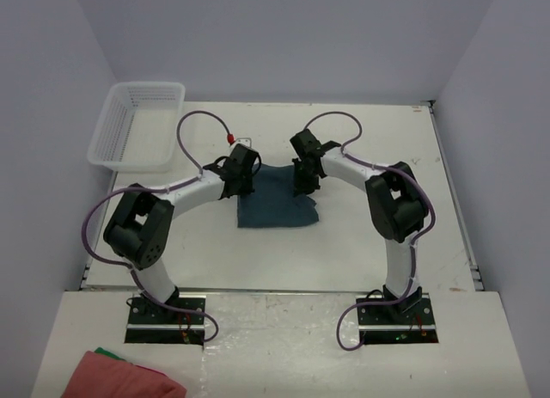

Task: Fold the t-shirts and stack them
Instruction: Put the neatly folded tshirt into the corner of the board with the right arm

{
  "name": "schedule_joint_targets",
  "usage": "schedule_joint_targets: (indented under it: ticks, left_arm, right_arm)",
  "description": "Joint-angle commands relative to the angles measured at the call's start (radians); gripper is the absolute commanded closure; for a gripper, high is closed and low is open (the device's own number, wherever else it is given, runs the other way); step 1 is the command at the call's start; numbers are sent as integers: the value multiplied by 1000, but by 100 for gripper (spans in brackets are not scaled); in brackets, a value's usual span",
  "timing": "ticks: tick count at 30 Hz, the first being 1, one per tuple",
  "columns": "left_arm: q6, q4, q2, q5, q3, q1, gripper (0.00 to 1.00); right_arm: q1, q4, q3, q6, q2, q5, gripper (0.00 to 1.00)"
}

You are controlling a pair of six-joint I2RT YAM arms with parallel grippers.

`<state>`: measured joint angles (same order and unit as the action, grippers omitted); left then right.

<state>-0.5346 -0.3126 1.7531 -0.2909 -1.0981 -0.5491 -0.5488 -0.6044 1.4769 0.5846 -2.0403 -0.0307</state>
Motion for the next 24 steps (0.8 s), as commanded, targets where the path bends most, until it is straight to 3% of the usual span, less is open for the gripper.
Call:
schedule_joint_targets:
  ticks: [1,11,24]
  left_arm:
    - [-1,10,-104,30,-19,-57,81]
    - [-39,-29,-231,9,-14,-175,76]
    - [-77,-13,-345,45,141,-236,74]
  right_arm:
    - [6,-126,48,-126,38,201,100]
    - [95,-259,258,-299,-58,503,100]
    - [343,-296,574,-520,-254,601,100]
